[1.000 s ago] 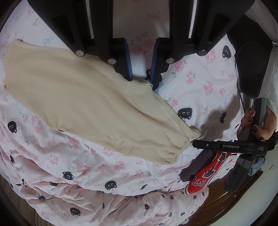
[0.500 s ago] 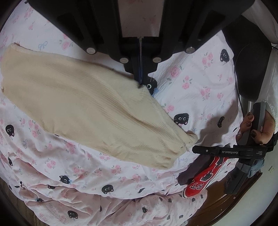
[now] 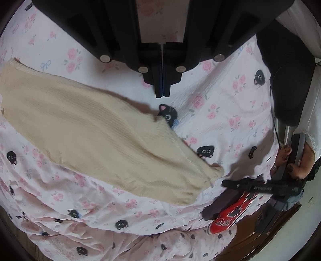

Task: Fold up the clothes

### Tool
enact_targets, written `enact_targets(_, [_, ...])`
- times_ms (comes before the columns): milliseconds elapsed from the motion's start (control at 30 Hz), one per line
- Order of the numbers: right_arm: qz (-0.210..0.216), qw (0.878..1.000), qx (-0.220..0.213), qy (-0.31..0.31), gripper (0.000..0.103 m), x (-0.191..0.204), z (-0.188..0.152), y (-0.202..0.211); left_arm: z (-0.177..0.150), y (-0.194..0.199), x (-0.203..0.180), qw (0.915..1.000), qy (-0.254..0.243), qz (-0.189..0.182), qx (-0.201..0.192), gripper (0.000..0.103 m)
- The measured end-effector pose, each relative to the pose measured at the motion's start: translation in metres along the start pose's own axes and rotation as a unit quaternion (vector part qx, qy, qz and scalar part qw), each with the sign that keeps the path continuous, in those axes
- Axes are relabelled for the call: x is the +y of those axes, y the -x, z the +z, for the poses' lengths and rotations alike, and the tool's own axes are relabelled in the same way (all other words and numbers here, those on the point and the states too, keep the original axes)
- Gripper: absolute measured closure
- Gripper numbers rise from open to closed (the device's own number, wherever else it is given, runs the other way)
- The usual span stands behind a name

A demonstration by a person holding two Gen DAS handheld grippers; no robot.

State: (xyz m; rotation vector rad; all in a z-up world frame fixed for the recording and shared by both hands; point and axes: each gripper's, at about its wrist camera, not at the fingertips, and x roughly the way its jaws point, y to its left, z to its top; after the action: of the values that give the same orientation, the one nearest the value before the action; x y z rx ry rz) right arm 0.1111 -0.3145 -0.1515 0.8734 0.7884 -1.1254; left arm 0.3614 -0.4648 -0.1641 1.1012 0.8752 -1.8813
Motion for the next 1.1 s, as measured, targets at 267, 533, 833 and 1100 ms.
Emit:
enact_targets(267, [-0.003, 1.000, -0.020, -0.017, 0.079, -0.001, 0.004, -0.003, -0.006, -0.008, -0.020, 0.9954, -0.086, 0.035, -0.023, 0.063])
enact_targets(533, [0.000, 0.999, -0.030, -0.021, 0.066, -0.003, 0.004, 0.000, -0.003, -0.007, -0.013, 0.9946, -0.079, 0.056, -0.037, 0.061])
enact_targets(833, [0.006, 0.999, -0.032, -0.031, 0.066, -0.006, 0.002, -0.001, 0.005, -0.025, -0.014, 0.9956, -0.067, 0.058, -0.032, 0.048])
enact_targets(1100, [0.009, 0.999, -0.029, -0.030, 0.066, -0.005, 0.002, -0.001, 0.004, -0.018, -0.012, 0.9963, -0.075, 0.029, -0.031, 0.047])
